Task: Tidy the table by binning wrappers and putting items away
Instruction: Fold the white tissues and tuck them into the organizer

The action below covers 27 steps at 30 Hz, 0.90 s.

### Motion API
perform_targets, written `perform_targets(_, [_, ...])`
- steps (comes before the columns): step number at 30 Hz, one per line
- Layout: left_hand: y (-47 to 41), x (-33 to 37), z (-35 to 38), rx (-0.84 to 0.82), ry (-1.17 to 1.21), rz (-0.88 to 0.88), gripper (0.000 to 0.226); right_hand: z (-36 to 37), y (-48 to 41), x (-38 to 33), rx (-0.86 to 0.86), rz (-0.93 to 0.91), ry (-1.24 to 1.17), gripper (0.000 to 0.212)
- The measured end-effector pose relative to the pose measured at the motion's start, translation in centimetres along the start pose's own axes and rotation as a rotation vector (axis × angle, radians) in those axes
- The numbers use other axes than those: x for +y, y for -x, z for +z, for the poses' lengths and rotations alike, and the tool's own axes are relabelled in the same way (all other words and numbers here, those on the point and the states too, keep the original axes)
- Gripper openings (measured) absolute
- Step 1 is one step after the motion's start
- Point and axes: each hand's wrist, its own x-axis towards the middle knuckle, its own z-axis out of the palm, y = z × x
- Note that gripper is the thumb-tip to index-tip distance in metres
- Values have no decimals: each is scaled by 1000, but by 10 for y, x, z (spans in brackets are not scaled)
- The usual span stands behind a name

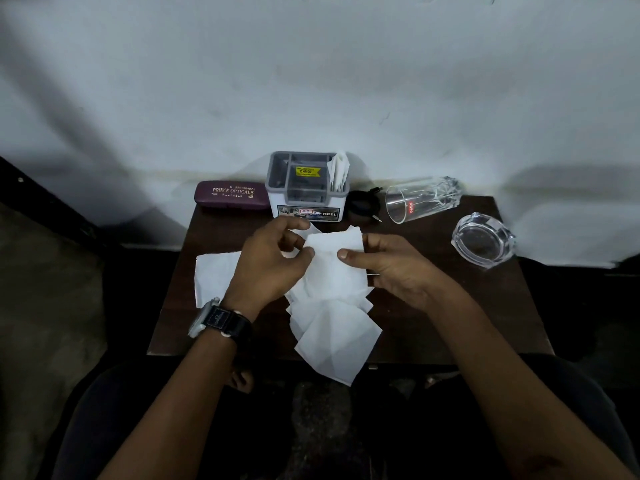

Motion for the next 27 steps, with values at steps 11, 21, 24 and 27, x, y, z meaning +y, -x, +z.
perform_targets(11, [3,24,-7,-234,779,-601,53,-3,7,-15,-53,-67,-342,43])
perform_targets(21, [4,23,10,-97,845,-419,42,-3,5,-7,122,-118,-201,31])
perform_targets(24, [3,20,12,-93,787,-390,42,-1,5,-7,128,-113,-182,31])
perform_targets(27, [0,18,11,-98,775,-364,45,-1,6,-8,131,-105,-165,25])
